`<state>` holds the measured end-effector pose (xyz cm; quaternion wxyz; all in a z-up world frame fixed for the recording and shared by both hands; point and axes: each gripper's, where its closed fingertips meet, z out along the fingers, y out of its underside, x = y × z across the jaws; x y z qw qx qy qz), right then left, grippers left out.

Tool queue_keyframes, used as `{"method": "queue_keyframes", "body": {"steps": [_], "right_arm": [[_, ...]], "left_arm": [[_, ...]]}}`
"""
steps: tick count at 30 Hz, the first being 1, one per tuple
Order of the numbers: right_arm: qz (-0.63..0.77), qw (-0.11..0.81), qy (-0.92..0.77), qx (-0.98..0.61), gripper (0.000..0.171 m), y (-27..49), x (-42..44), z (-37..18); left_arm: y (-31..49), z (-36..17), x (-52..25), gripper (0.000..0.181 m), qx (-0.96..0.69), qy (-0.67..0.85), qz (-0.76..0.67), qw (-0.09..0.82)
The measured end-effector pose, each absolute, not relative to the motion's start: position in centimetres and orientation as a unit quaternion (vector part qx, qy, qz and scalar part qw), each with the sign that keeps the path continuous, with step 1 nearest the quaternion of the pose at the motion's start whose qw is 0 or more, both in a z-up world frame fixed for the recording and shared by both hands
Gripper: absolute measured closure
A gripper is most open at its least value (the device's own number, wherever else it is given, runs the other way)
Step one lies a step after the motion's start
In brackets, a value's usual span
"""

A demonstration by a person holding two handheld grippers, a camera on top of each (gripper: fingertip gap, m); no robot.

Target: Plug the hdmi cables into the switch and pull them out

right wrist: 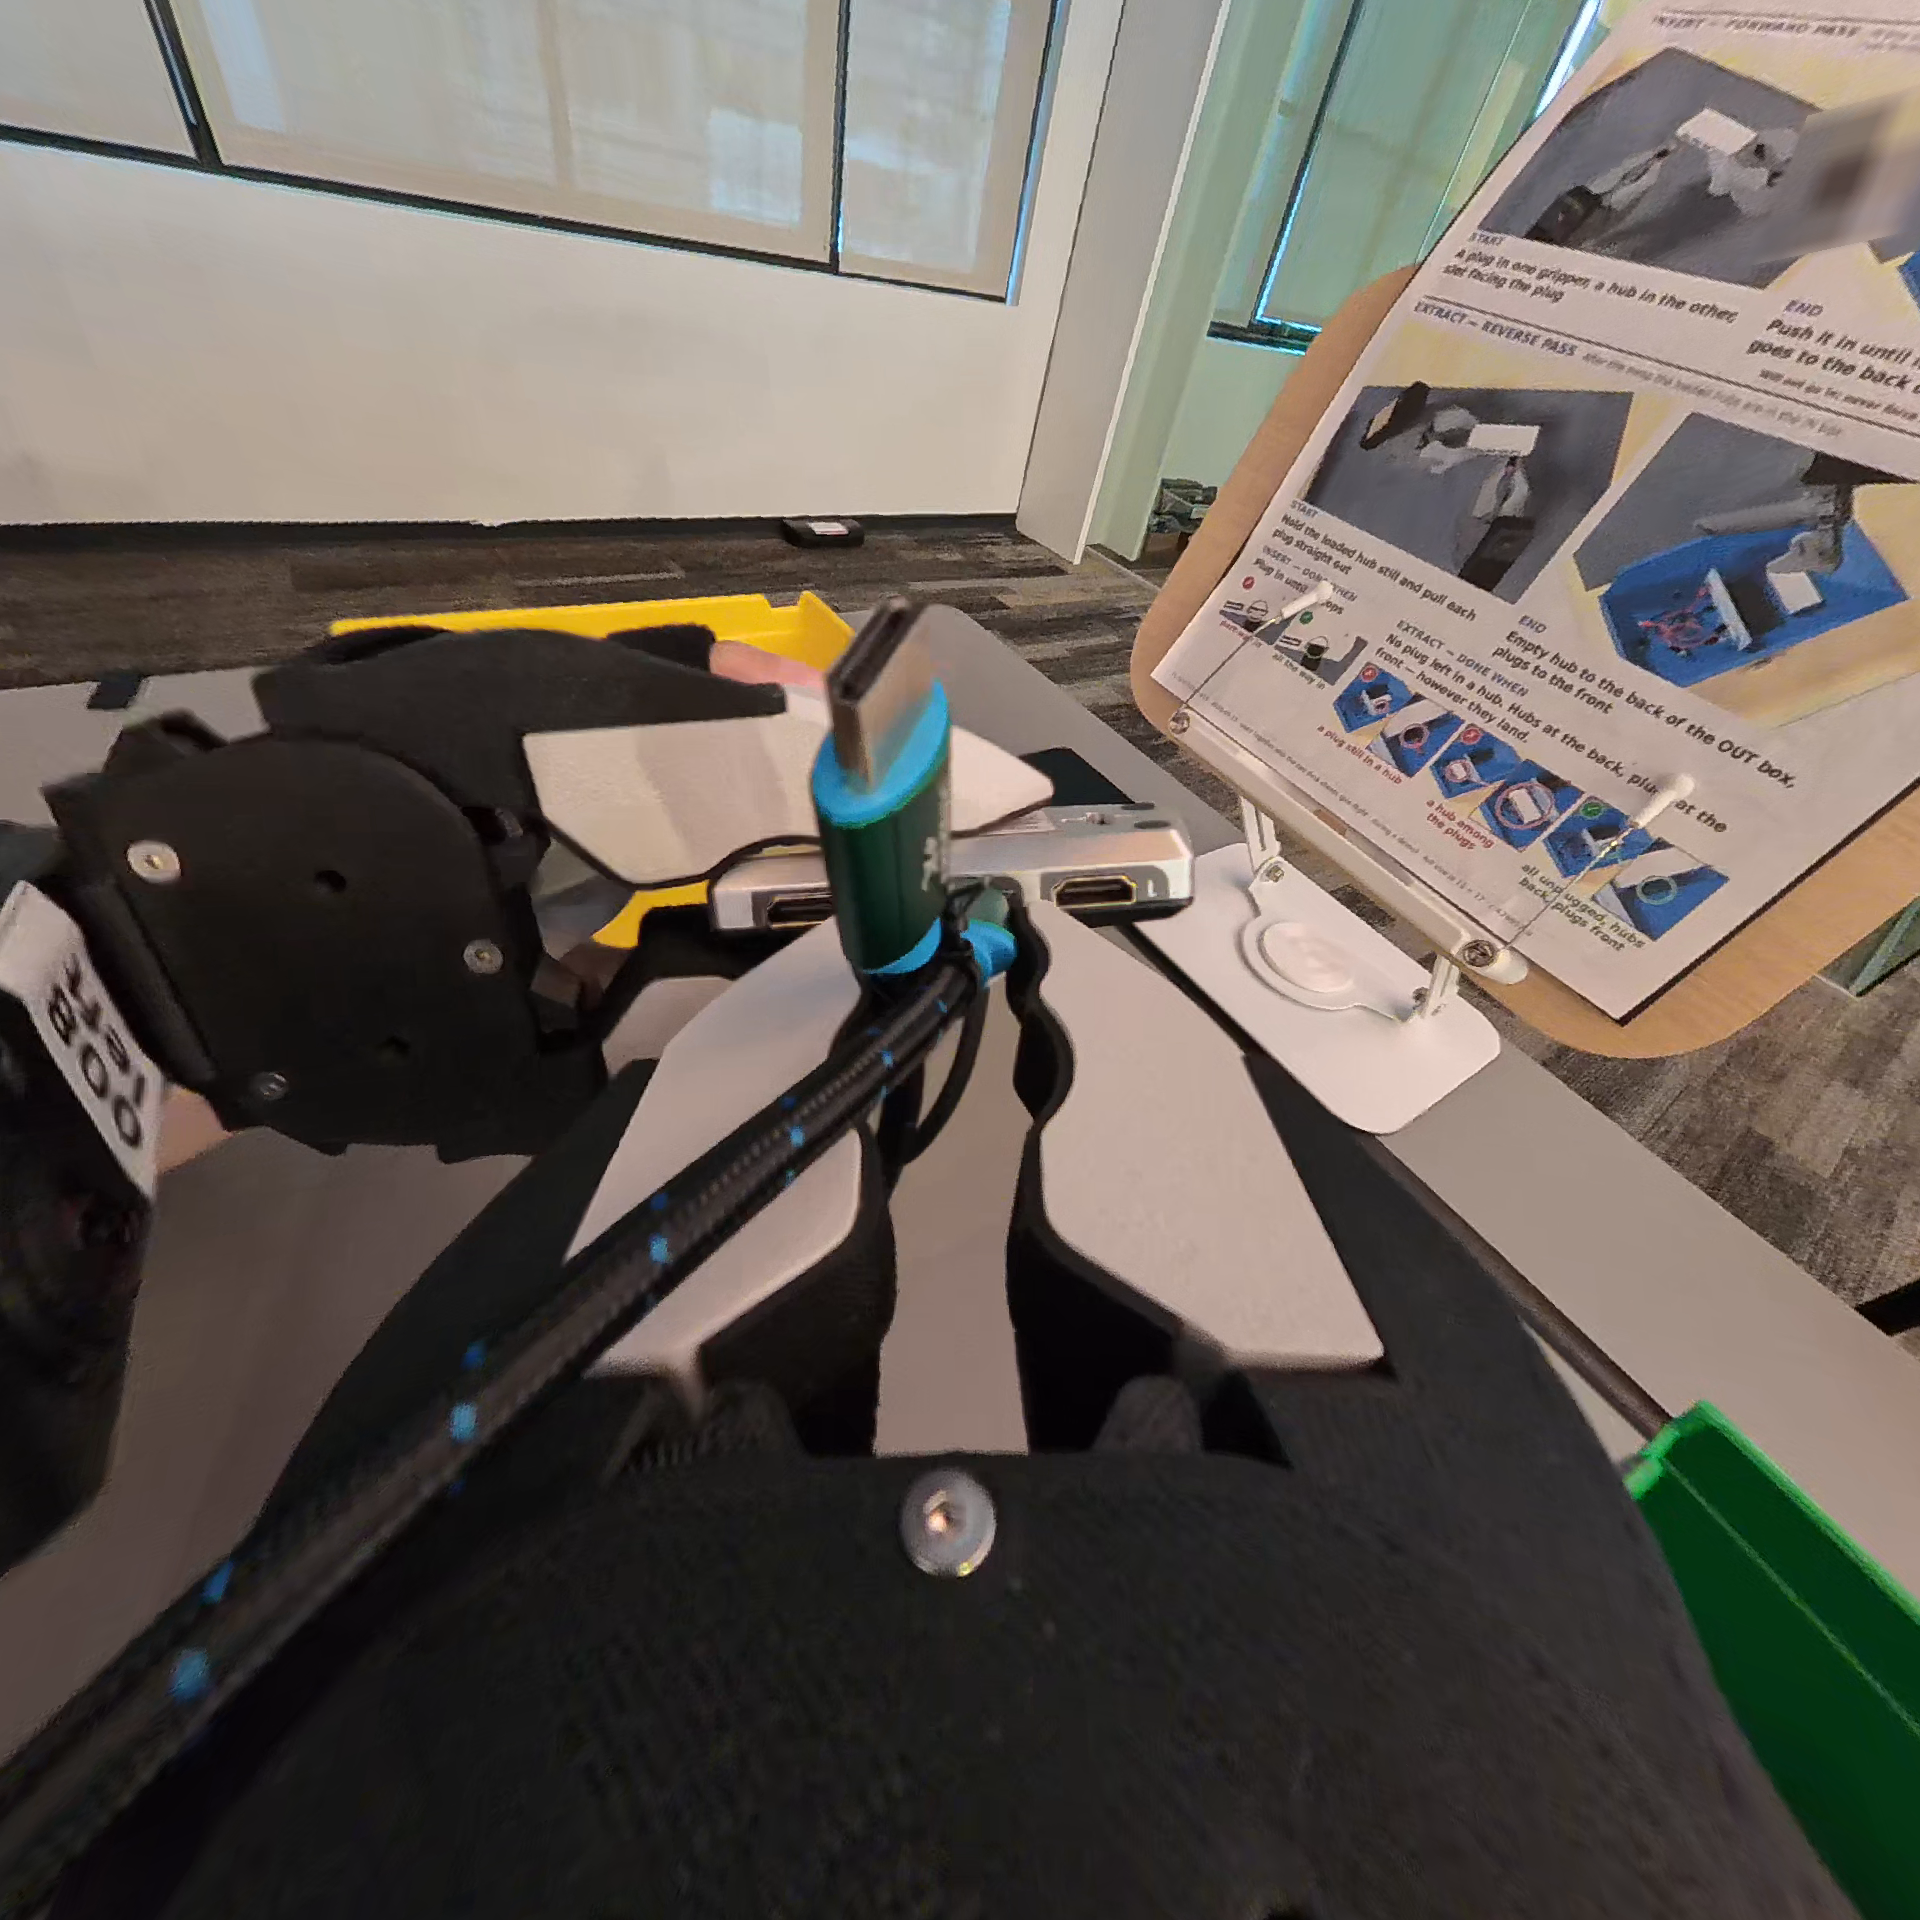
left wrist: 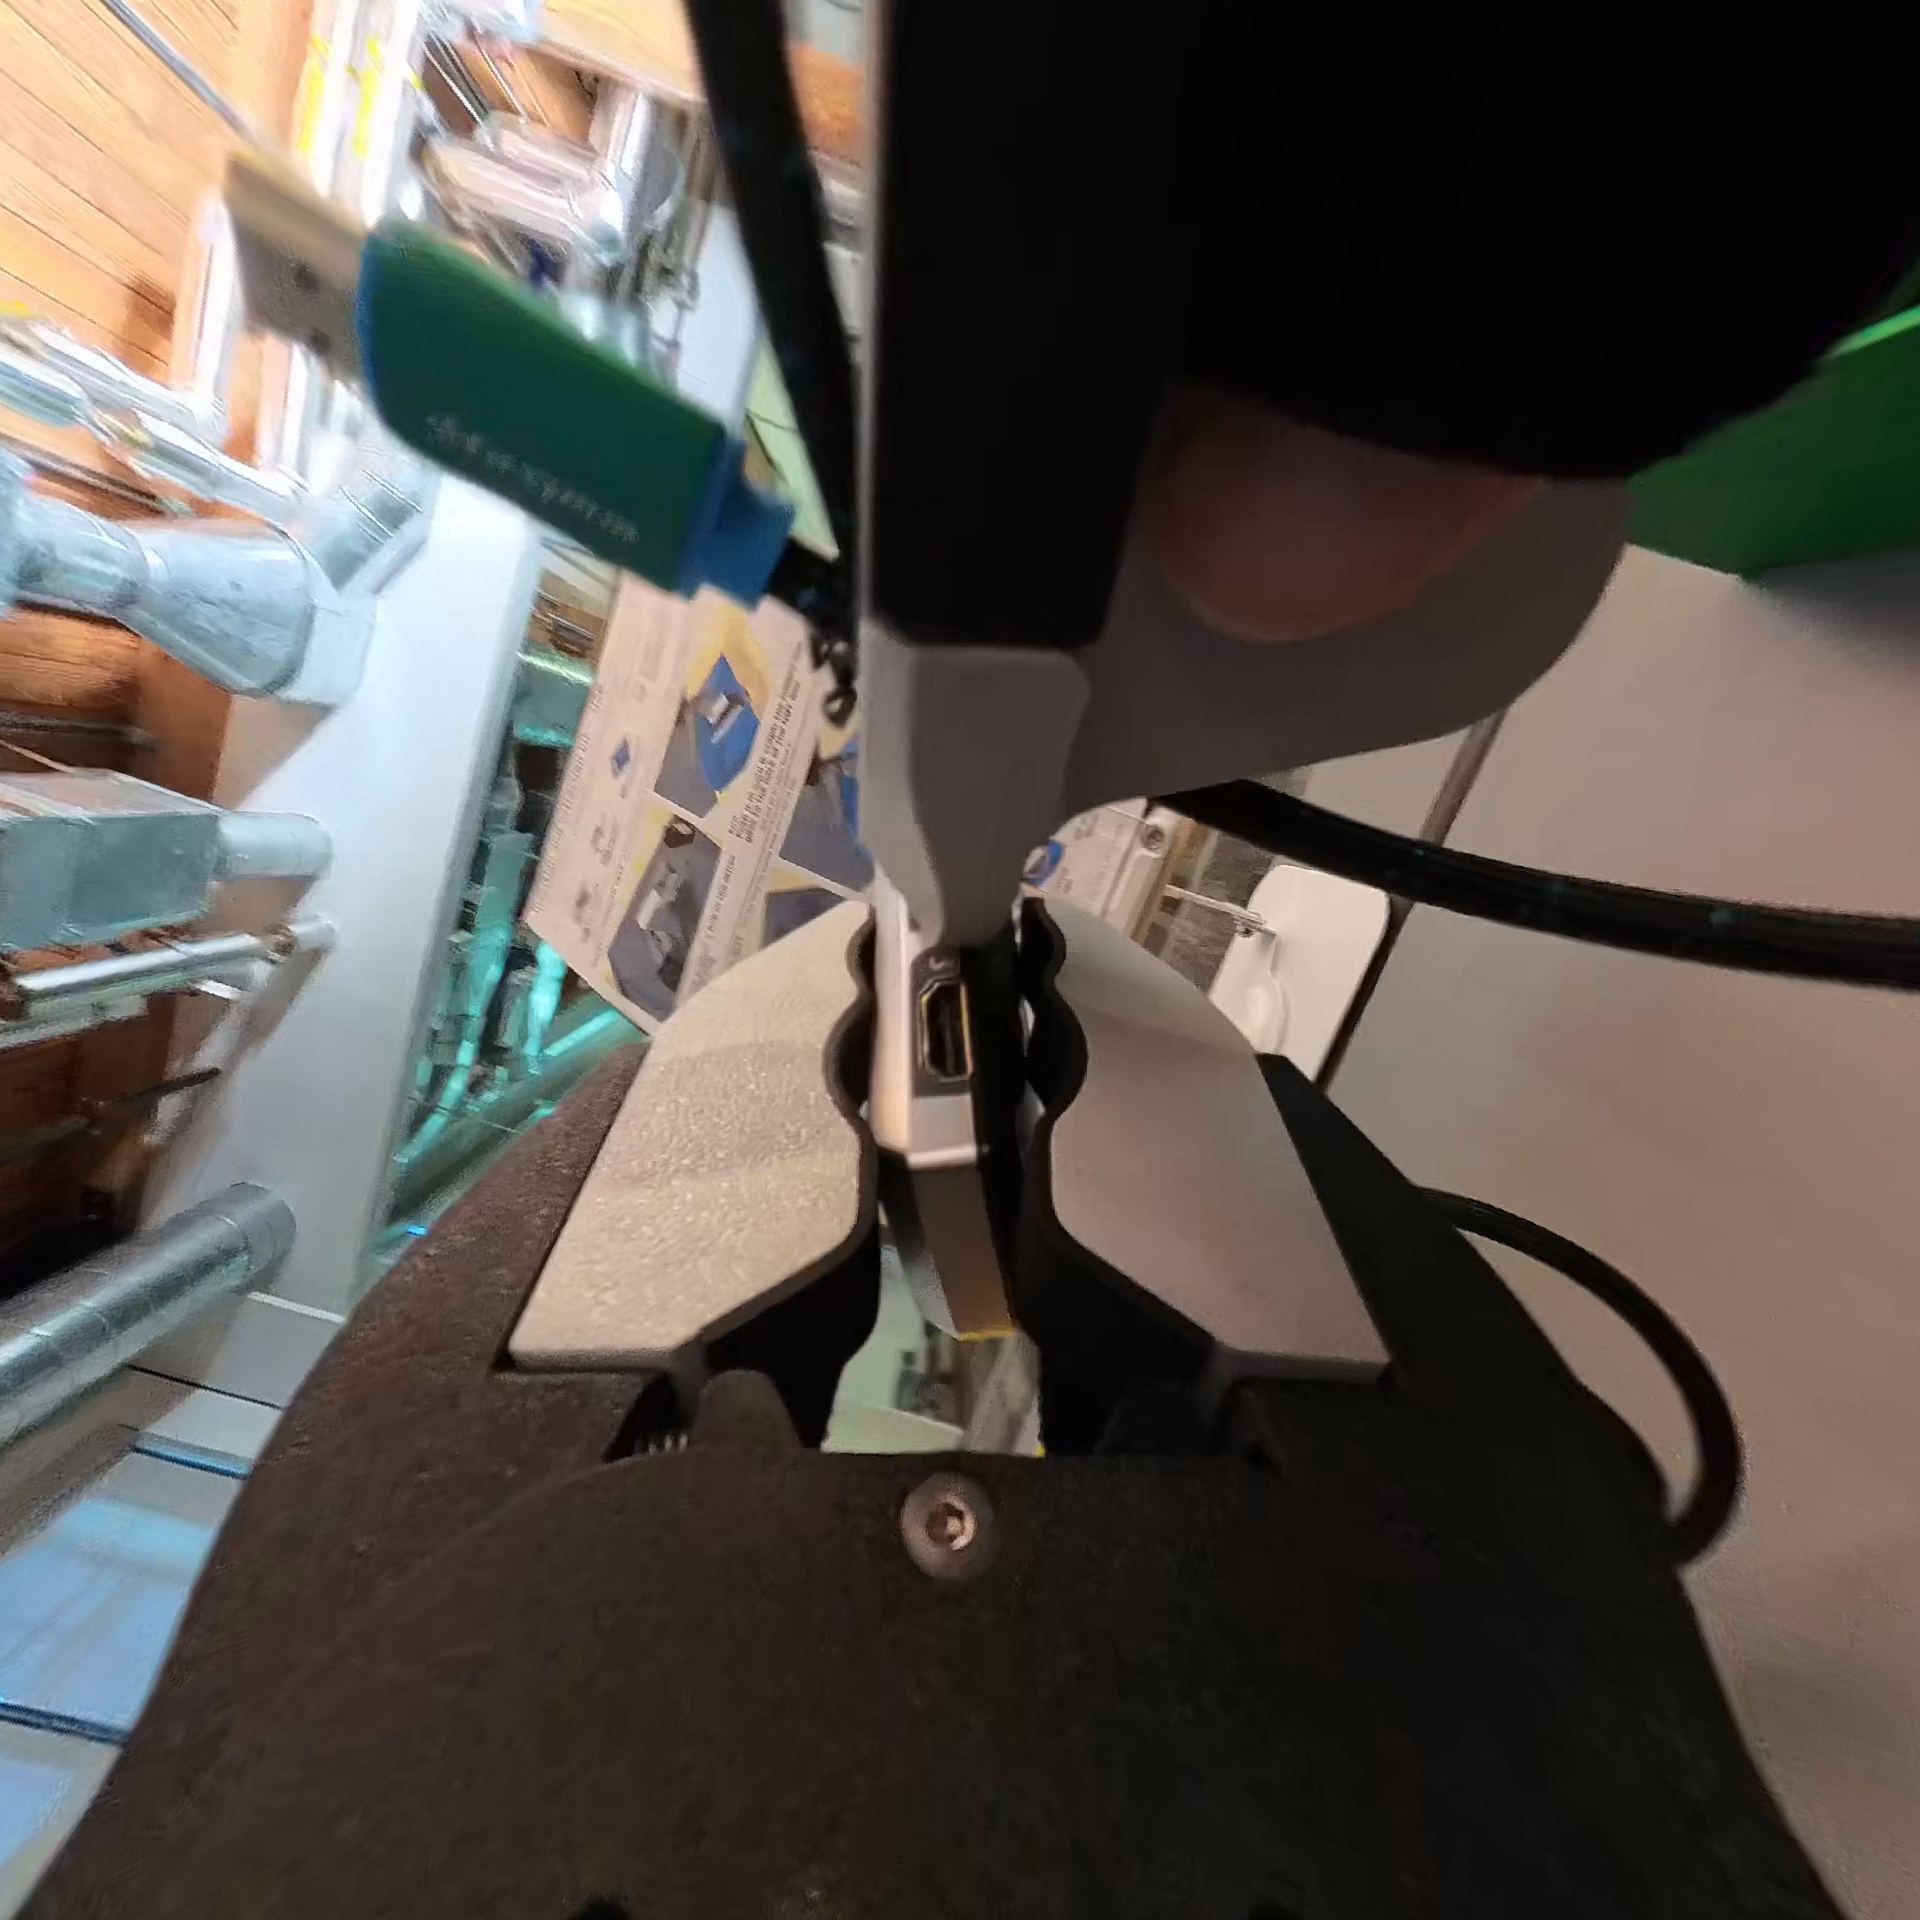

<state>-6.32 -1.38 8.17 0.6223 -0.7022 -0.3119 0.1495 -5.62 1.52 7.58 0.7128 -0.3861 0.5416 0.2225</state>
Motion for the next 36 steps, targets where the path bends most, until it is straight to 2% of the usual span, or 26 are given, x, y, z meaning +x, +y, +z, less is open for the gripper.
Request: {"method": "queue_keyframes", "body": {"steps": [3,11,17,20,21,23,25,27,30,36], "right_arm": [[0.147,0.610,-0.317,-0.711,0.149,-1.3,-6.2,7.6],[0.172,0.597,-0.297,-0.725,0.150,0.2,-5.9,5.8],[0.116,0.602,-0.303,-0.730,0.149,0.5,-5.7,5.6],[0.140,0.599,-0.297,-0.730,0.150,0.4,-5.7,5.8],[0.157,0.601,-0.291,-0.728,0.149,0.1,-5.6,6.2],[0.210,0.654,-0.259,-0.679,0.149,-1.8,-3.7,11.1],[0.173,0.686,-0.234,-0.667,0.149,-3.3,0.1,14.4],[0.149,0.694,-0.241,-0.662,0.149,-3.8,1.9,15.3],[0.156,0.650,-0.262,-0.696,0.149,-3.2,2.7,13.8],[0.163,0.456,-0.301,-0.821,0.148,-4.0,8.3,6.4]], "left_arm": [[1.6,7.2,-5.3,0.155,-0.364,0.544,0.256,0.712],[3.2,4.8,-5.2,0.157,-0.432,0.575,0.193,0.668],[3.4,4.6,-5.2,0.157,-0.441,0.572,0.175,0.669],[3.4,4.7,-5.2,0.157,-0.439,0.569,0.175,0.673],[4.0,4.4,-5.6,0.158,-0.448,0.569,0.192,0.663],[7.8,1.7,-8.1,0.158,-0.493,0.572,0.259,0.603],[9.1,0.7,-9.2,0.158,-0.502,0.571,0.249,0.600],[7.7,2.5,-8.6,0.158,-0.491,0.562,0.224,0.627],[5.3,5.5,-7.5,0.157,-0.477,0.552,0.175,0.661],[2.8,7.7,-7.9,0.156,-0.462,0.565,0.162,0.664]]}}
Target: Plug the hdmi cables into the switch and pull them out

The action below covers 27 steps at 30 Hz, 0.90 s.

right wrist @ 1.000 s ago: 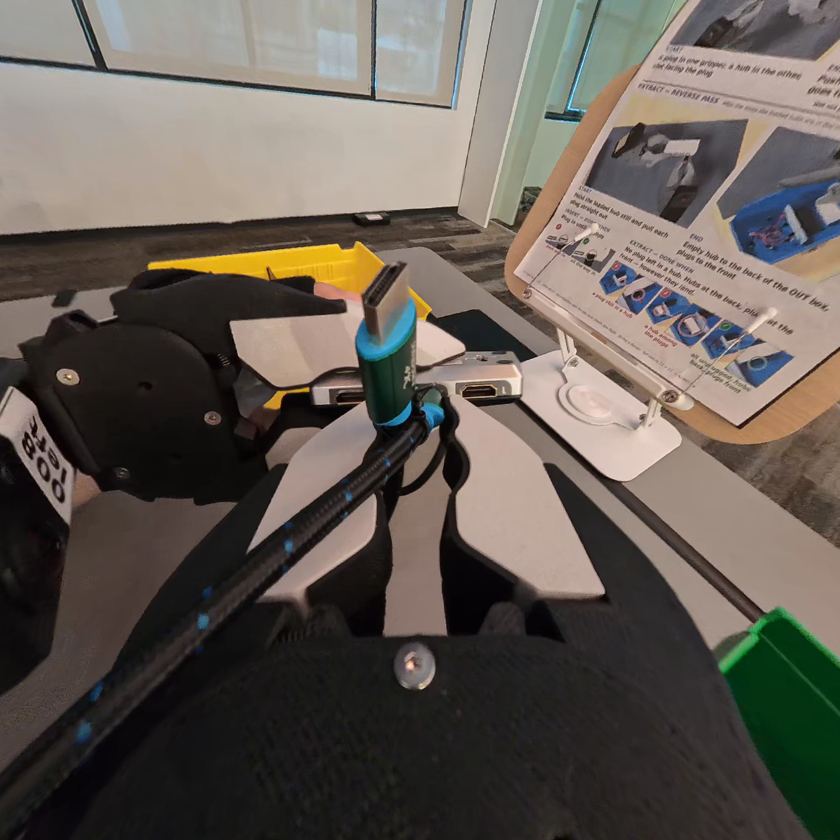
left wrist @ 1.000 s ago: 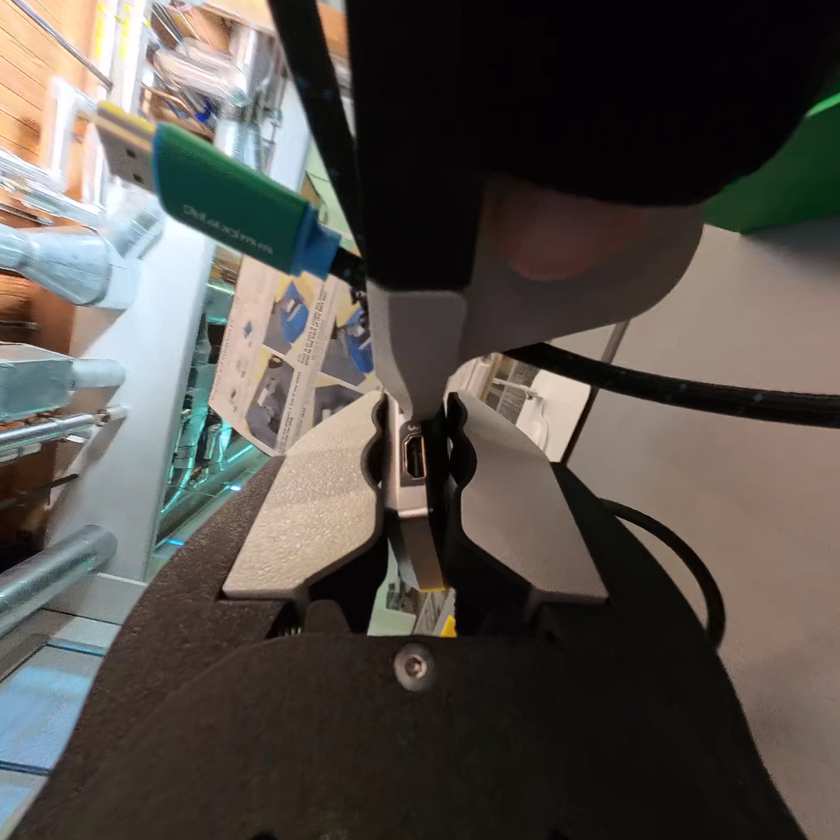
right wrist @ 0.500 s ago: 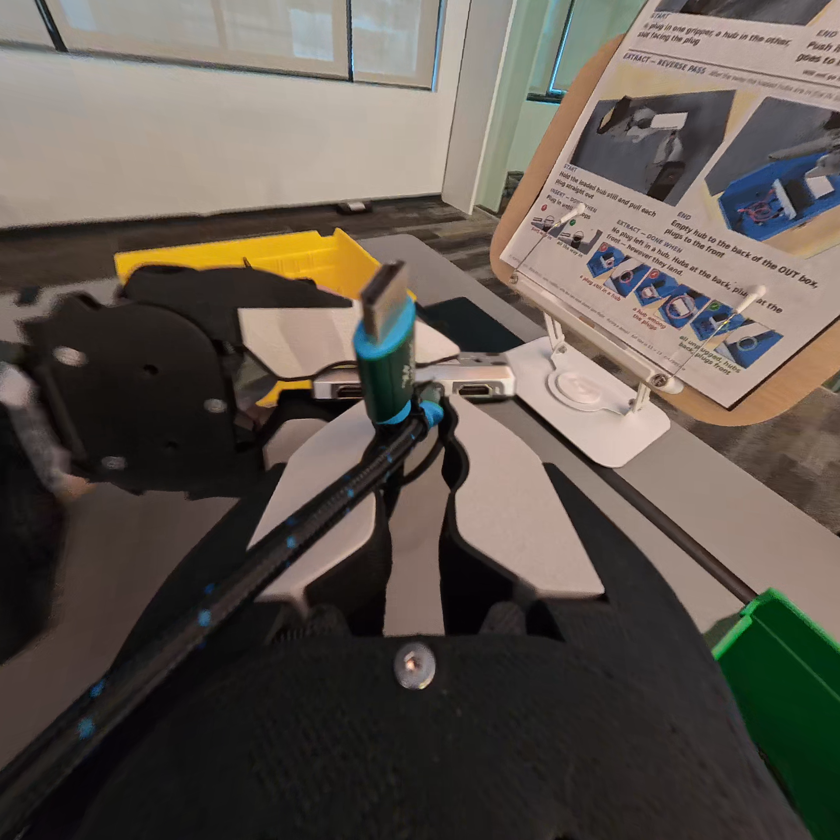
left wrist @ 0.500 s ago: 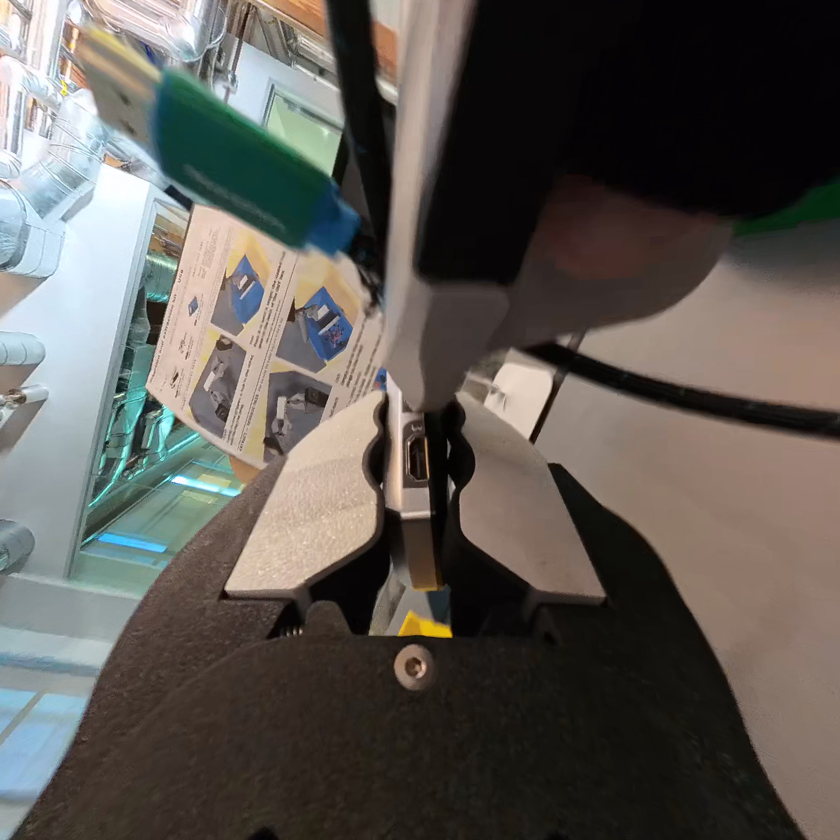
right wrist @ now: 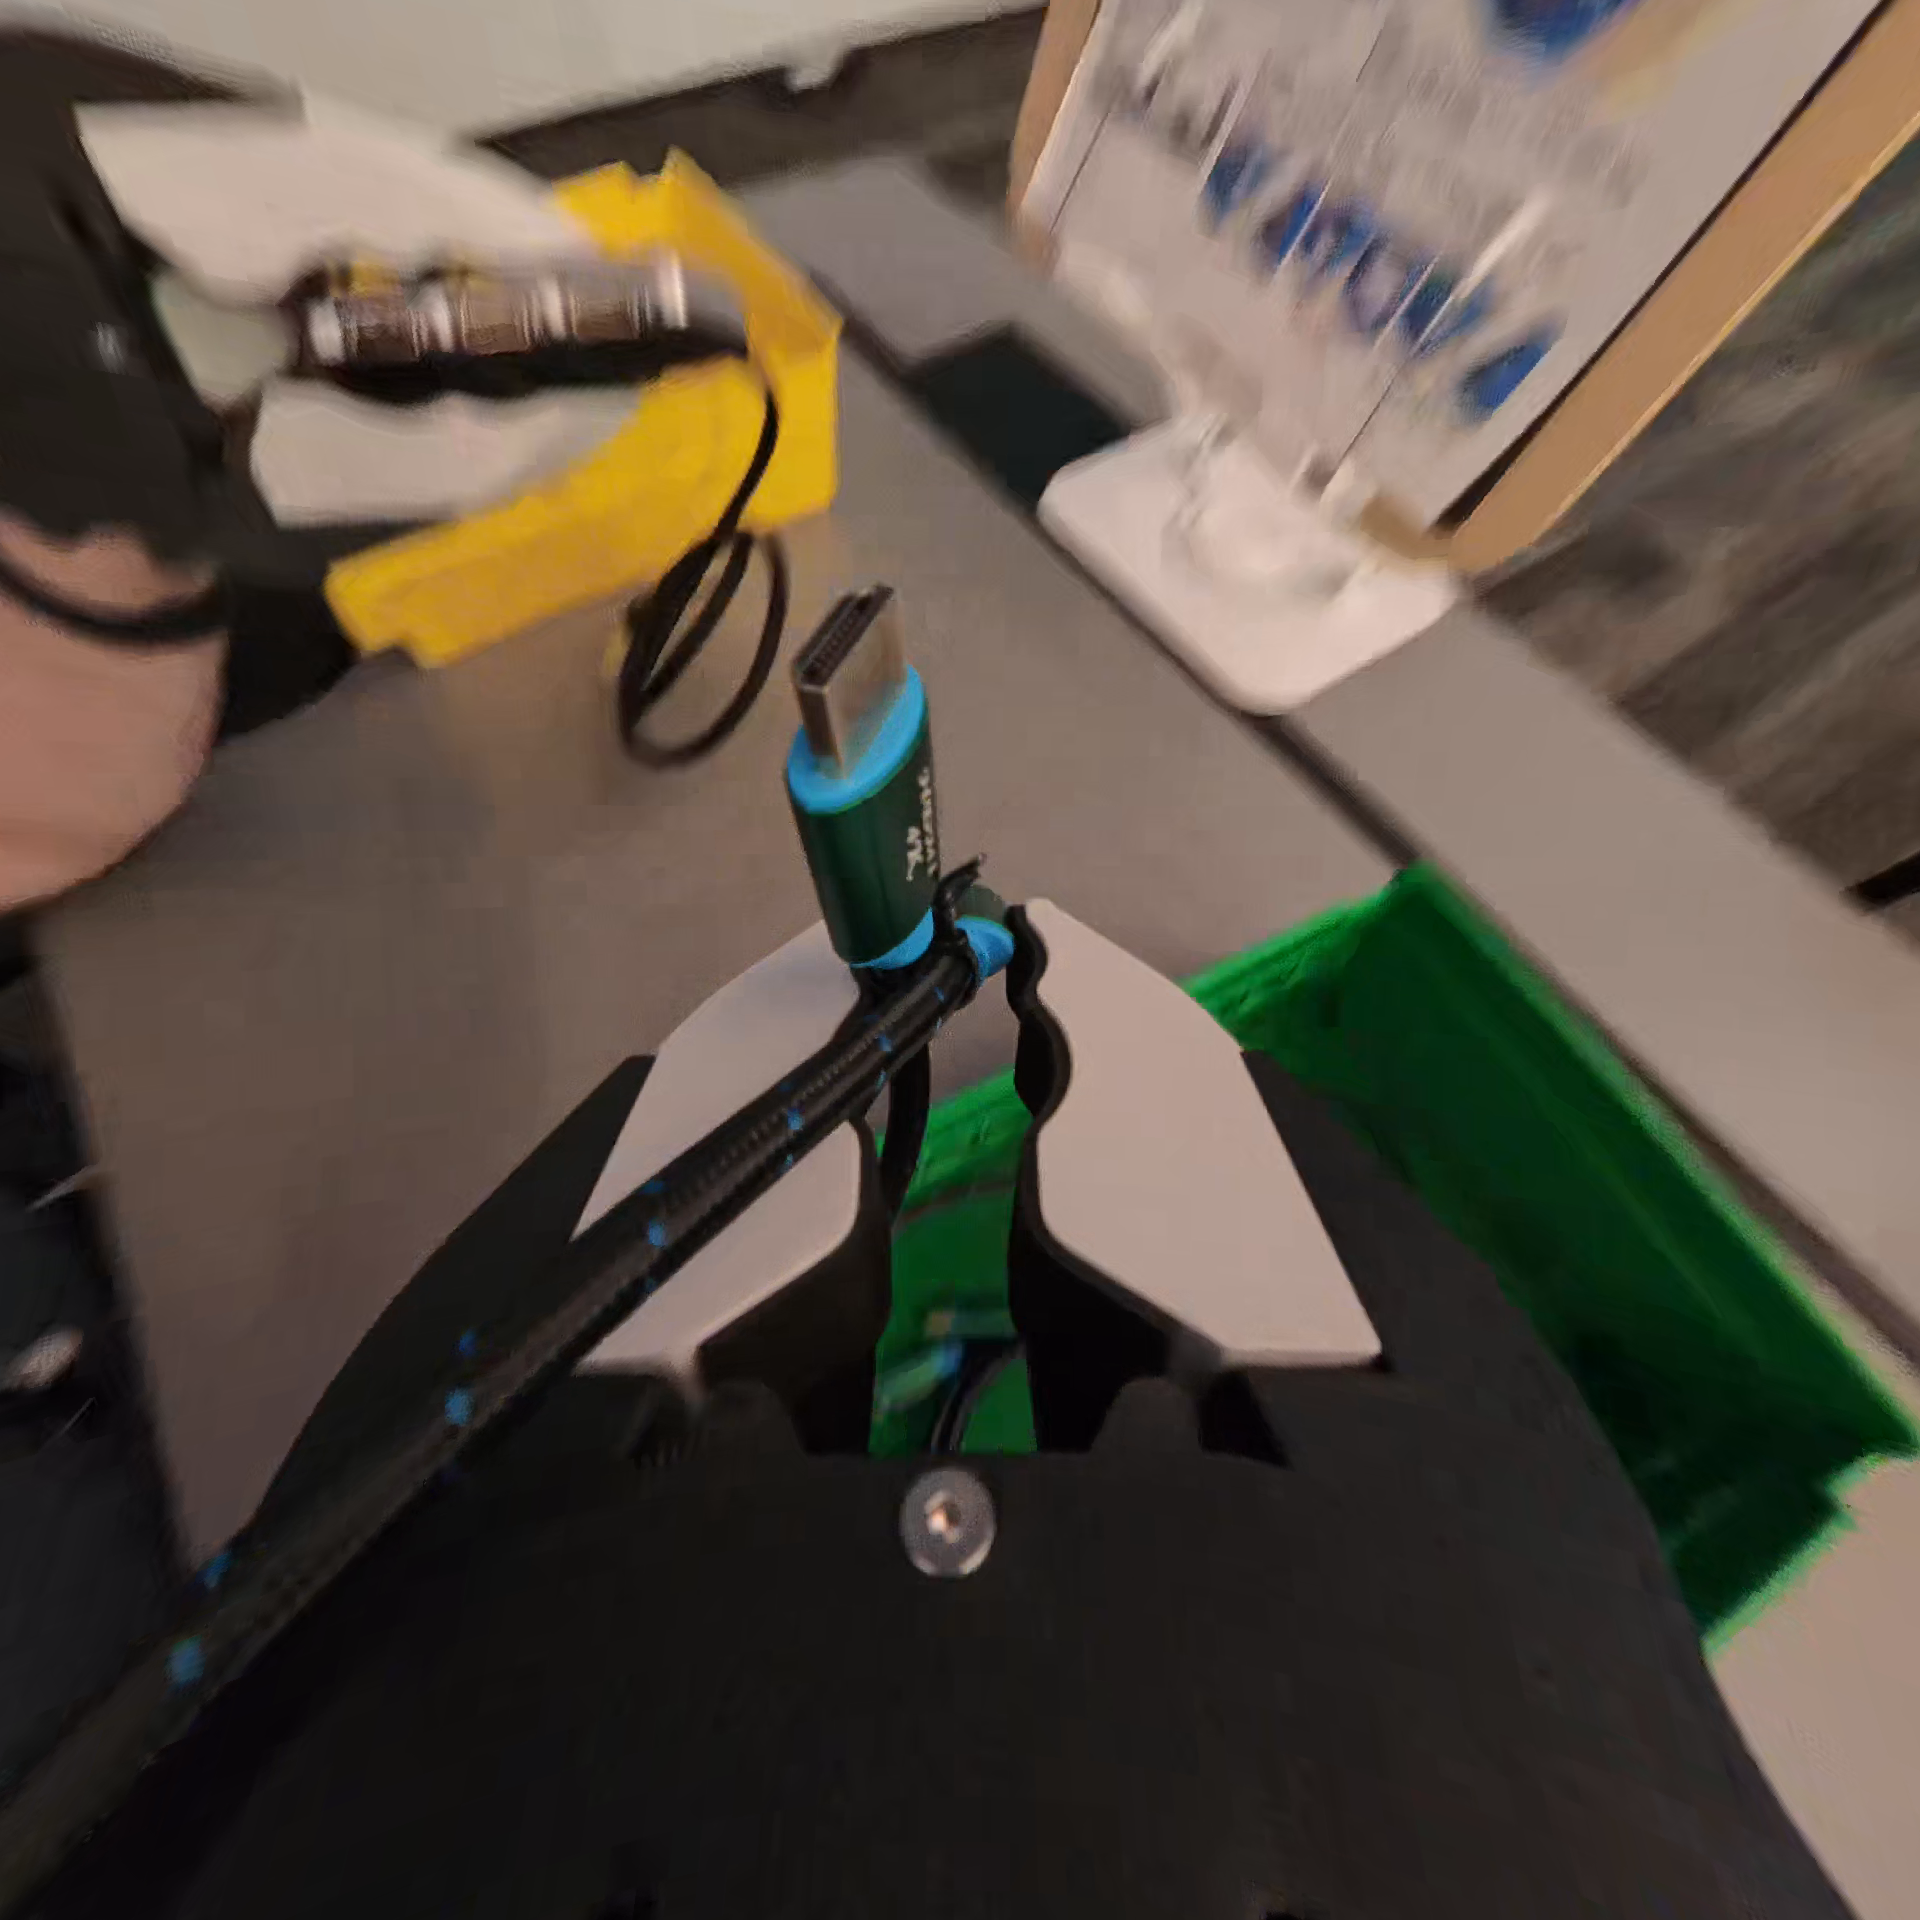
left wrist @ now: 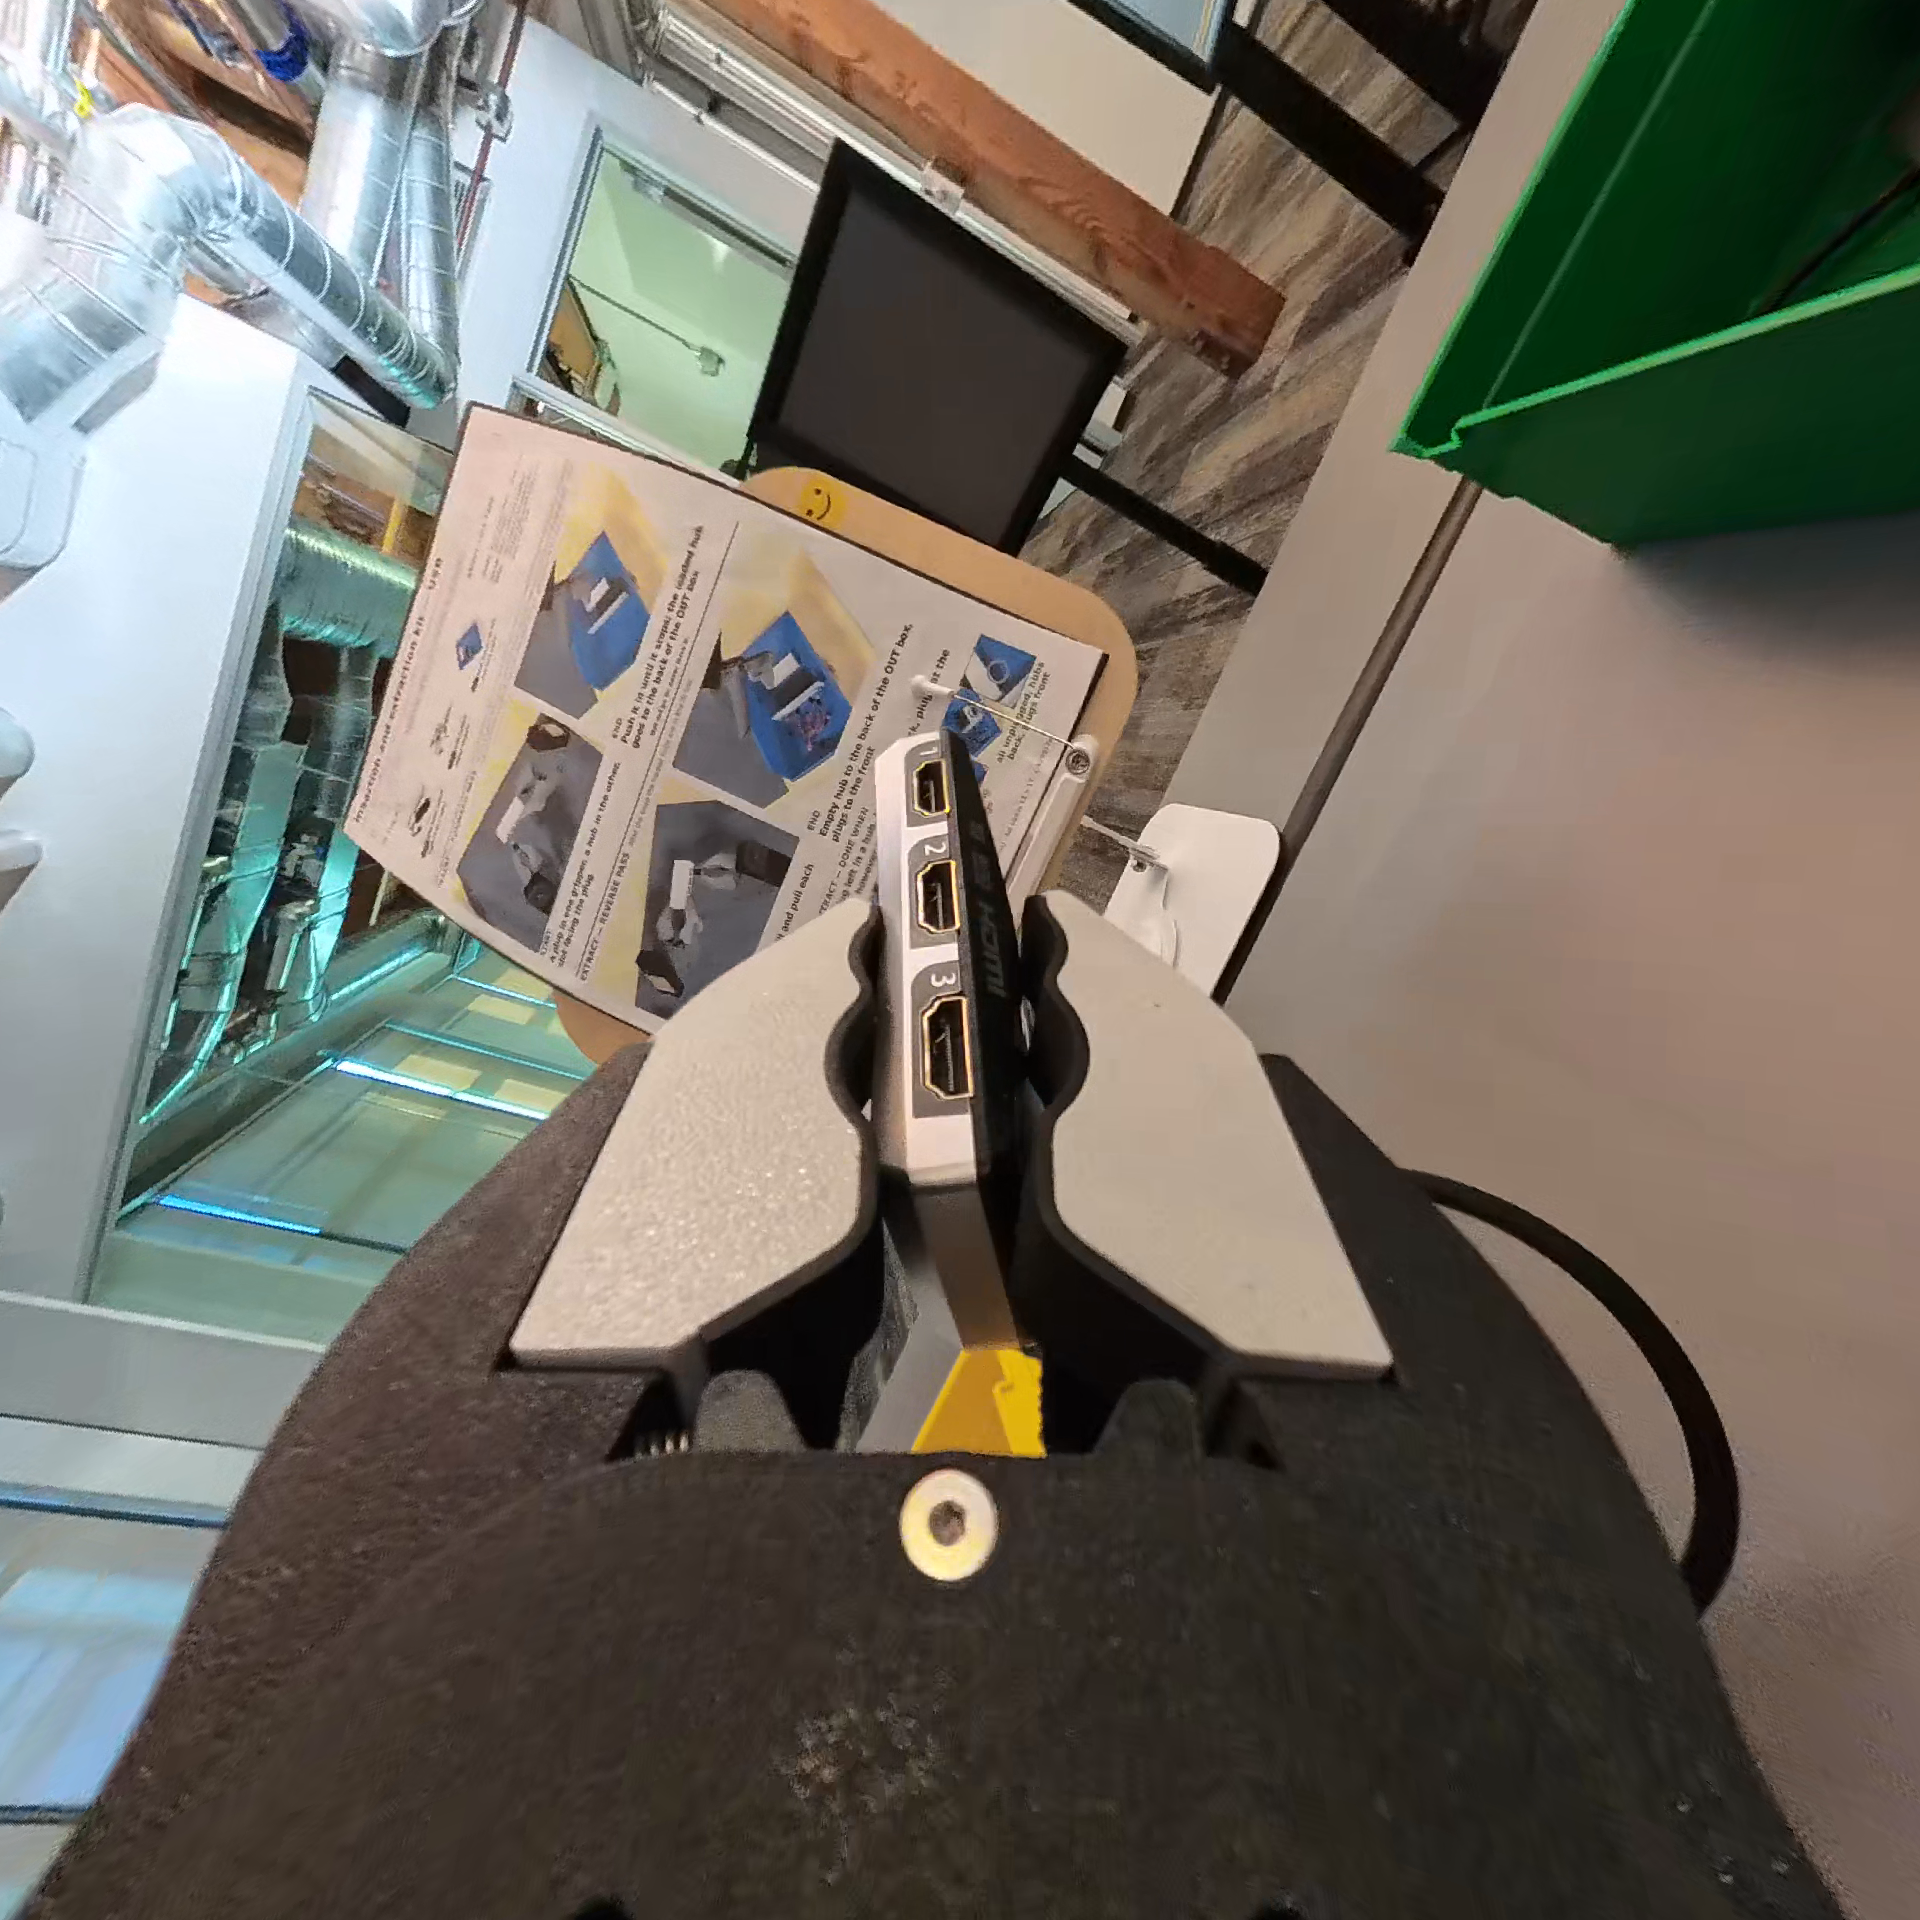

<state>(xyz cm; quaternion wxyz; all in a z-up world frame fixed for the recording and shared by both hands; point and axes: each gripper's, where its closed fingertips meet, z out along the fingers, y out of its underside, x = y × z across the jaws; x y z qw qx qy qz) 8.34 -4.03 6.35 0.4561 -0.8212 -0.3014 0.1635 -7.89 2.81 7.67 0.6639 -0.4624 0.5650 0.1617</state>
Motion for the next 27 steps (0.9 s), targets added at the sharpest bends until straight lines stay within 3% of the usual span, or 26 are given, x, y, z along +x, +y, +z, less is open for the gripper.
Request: {"method": "queue_keyframes", "body": {"steps": [3,5,9,16,27], "right_arm": [[0.223,0.359,-0.328,-0.845,0.149,-6.5,11.3,2.1],[0.187,0.342,-0.362,-0.847,0.148,-5.9,13.6,-0.9],[0.288,0.273,-0.420,-0.816,0.148,-6.8,11.5,-4.6],[0.136,0.116,-0.375,-0.910,0.147,-6.4,16.0,-11.2],[0.065,0.125,-0.328,-0.934,0.143,-5.7,18.6,-10.6]], "left_arm": [[2.4,8.0,-8.1,0.156,-0.462,0.570,0.155,0.661],[2.1,8.2,-8.0,0.156,-0.458,0.573,0.147,0.663],[1.8,8.1,-7.8,0.156,-0.451,0.584,0.150,0.659],[1.7,7.7,-7.6,0.156,-0.445,0.592,0.162,0.652],[2.1,7.8,-8.2,0.156,-0.444,0.590,0.183,0.649]]}}
